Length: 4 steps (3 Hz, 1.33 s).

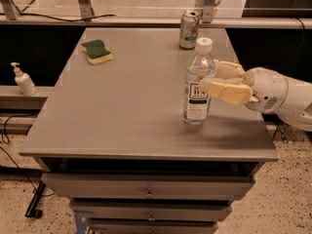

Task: Place blue plastic bottle upright

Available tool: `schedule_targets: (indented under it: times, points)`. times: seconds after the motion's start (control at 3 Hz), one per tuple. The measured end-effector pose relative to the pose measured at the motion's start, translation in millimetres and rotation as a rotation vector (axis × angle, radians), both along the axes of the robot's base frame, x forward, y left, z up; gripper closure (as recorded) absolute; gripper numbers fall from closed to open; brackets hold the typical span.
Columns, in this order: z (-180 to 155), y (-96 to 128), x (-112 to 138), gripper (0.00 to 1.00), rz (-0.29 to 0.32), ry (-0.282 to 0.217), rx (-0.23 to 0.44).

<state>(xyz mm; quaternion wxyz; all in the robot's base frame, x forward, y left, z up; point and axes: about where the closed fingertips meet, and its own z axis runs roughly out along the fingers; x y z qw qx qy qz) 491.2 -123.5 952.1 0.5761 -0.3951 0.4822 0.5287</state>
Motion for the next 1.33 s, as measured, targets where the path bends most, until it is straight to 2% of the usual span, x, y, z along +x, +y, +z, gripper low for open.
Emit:
schedule_targets:
  times: [0.33,1.33]
  points:
    - [-9.7,-0.9,-4.1,0.84,0.001,0.010,-0.008]
    - [-17.3,-6.0,-11.8,0.14,0.009,0.024,-0.032]
